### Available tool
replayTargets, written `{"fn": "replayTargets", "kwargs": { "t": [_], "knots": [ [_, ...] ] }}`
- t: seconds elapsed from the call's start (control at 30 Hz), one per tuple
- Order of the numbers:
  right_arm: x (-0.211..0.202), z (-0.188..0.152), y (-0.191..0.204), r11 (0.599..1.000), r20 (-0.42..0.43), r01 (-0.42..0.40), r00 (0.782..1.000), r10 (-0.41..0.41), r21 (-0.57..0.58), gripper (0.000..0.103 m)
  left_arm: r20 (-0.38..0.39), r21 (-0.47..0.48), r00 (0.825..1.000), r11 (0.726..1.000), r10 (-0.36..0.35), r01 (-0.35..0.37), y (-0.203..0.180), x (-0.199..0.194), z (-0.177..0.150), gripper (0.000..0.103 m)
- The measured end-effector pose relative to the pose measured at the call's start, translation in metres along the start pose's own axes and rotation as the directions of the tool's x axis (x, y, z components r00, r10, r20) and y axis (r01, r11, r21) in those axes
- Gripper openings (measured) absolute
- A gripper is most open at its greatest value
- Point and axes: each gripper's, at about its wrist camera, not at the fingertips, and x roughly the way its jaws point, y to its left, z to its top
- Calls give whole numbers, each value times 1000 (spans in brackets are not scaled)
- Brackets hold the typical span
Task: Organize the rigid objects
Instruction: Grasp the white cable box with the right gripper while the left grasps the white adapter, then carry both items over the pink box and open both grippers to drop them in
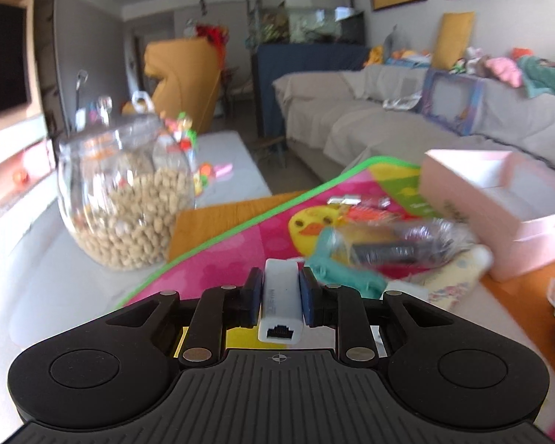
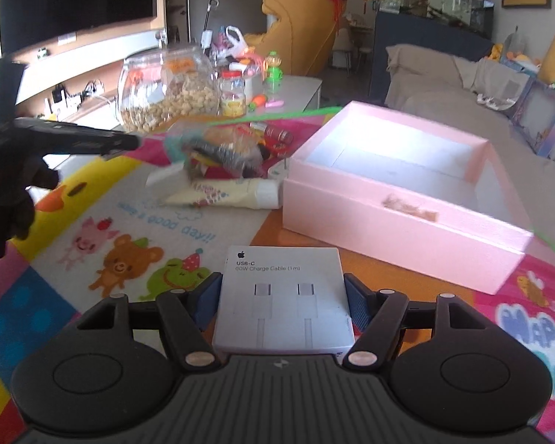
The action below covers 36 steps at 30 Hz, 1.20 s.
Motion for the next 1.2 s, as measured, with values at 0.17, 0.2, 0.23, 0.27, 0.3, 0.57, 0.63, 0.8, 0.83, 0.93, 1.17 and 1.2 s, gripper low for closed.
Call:
{"fn": "replayTargets", "kwargs": {
  "t": [0.17, 0.2, 0.23, 0.27, 0.3, 0.57, 0.63, 0.8, 0.83, 0.93, 1.17, 1.2],
  "knots": [
    [-34, 0, -3, 1000, 66, 25, 998, -25, 8, 69, 104, 68, 994, 997, -40, 33, -13, -57, 27, 25],
    [-40, 0, -4, 1000, 78, 27, 997, -28, 12, 69, 126, 88, 991, 995, -53, 42, -19, -67, 33, 25],
    [-46, 1, -5, 999, 91, 28, 995, -30, 16, 69, 149, 112, 987, 992, -66, 50, -26, -77, 39, 25],
    [-52, 3, -6, 999, 105, 29, 994, -31, 22, 69, 167, 135, 983, 989, -81, 59, -34, -85, 44, 25],
    [-58, 4, -7, 999, 116, 30, 993, -33, 25, 69, 179, 154, 978, 985, -104, 77, -41, -93, 49, 25],
    [-106, 0, -21, 997, 208, 66, 975, -74, 48, 69, 130, 179, 906, 909, -402, 377, -92, -118, 78, 25],
    [-117, 4, -27, 994, 241, 96, 964, -107, 56, 69, 149, 152, 885, 894, -442, 421, -99, -111, 91, 25],
    [-126, 39, -51, 979, 353, 187, 913, -205, 85, 69, 219, 132, 867, 894, -448, 429, -128, -72, 145, 26],
    [-124, 51, -58, 976, 376, 195, 901, -218, 98, 69, 224, 130, 868, 896, -444, 425, -134, -60, 156, 27],
    [-109, 84, -78, 978, 422, 175, 882, -208, 116, 69, 225, 87, 847, 876, -482, 475, -149, -22, 183, 28],
    [-66, 109, -109, 959, 343, 228, 898, -274, 171, 74, 140, -124, 877, 871, -459, 476, -117, 44, 168, 27],
    [-61, 107, -113, 958, 330, 234, 902, -278, 169, 74, 130, -117, 892, 887, -432, 447, -109, 45, 158, 27]
  ]
}}
